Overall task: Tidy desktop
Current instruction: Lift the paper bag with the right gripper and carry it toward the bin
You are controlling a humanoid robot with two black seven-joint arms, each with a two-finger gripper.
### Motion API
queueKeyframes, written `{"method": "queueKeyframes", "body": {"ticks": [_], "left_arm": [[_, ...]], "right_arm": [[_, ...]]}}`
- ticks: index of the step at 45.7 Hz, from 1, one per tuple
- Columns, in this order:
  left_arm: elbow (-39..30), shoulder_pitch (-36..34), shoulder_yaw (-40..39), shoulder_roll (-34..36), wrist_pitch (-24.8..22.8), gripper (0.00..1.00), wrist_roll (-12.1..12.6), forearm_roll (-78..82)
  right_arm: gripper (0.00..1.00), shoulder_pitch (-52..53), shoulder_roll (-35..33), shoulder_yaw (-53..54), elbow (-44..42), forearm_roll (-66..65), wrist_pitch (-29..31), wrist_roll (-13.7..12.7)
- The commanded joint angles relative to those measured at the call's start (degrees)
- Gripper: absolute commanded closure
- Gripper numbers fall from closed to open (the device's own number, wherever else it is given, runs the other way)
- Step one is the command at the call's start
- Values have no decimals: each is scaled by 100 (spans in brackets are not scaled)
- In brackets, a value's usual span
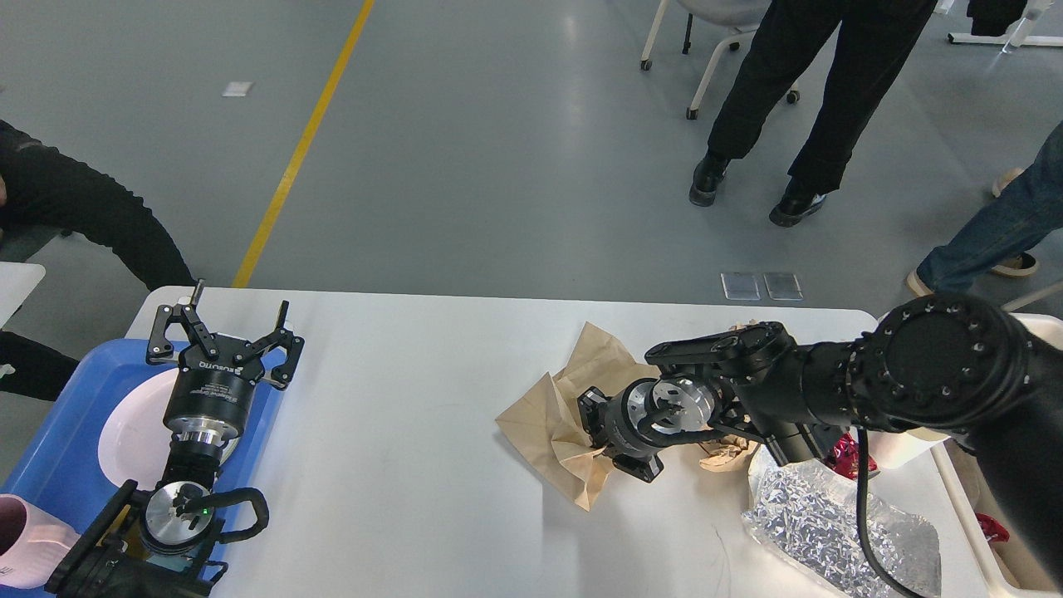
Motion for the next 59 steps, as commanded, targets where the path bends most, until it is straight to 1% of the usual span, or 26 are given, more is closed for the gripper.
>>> {"method": "queueKeyframes", "body": {"ticks": [1, 6, 11, 13, 14, 15, 22, 23, 26, 28, 30, 34, 35, 37, 38, 47, 50, 54, 59], "left_arm": [[0, 0, 4, -1, 1, 4, 0, -3], [0, 0, 4, -1, 1, 4, 0, -3], [0, 0, 4, -1, 1, 4, 0, -3], [0, 0, -5, -1, 1, 4, 0, -3], [0, 0, 4, -1, 1, 4, 0, -3], [0, 0, 4, -1, 1, 4, 0, -3], [0, 0, 4, 8, 1, 4, 0, -3], [0, 0, 4, 8, 1, 4, 0, -3], [0, 0, -5, 8, 1, 4, -9, -3], [0, 0, -5, 8, 1, 4, 0, -3], [0, 0, -5, 8, 1, 4, 0, -3], [0, 0, -5, 8, 1, 4, 0, -3], [0, 0, -5, 8, 1, 4, 0, -3], [0, 0, 4, 8, 1, 4, -9, -3], [0, 0, 4, 8, 1, 4, -9, -3], [0, 0, -5, 8, 1, 4, -9, -3], [0, 0, -5, 8, 1, 4, -9, -3], [9, 0, -5, 8, 1, 4, 0, -3], [9, 0, -5, 8, 1, 4, -9, -3]], "right_arm": [[100, 919, -330, -255, 1058, -33, 31, -8], [100, 1868, -488, -677, 1735, -33, 347, 1], [100, 2861, -761, -1143, 2184, -33, 953, 1], [100, 3239, -823, -1345, 2298, -42, 1252, 10], [100, 3580, -901, -1502, 2429, -86, 1575, 27], [100, 3749, -945, -1565, 2491, -130, 1744, 36], [100, 4769, -1297, -1978, 2992, -824, 2570, 89], [100, 5014, -1384, -2100, 3132, -964, 2876, 106], [100, 5446, -1438, -2347, 3239, -1184, 3423, 290], [100, 5630, -1429, -2610, 3292, -1299, 3625, 518], [100, 5780, -1412, -2900, 3371, -1378, 3714, 843], [100, 6009, -1385, -3445, 3494, -1632, 3749, 1642], [100, 6027, -1385, -3568, 3503, -1703, 3749, 1801], [100, 6036, -1385, -3745, 3503, -1773, 3758, 1986], [100, 6036, -1394, -3797, 3512, -1791, 3758, 2022], [100, 6036, -1447, -3947, 3512, -1835, 3723, 2013], [100, 6036, -1499, -4192, 3485, -1827, 3705, 2005], [100, 6027, -1745, -4676, 3363, -1791, 3618, 2005], [100, 5948, -2149, -5265, 2985, -1783, 3372, 2005]]}}
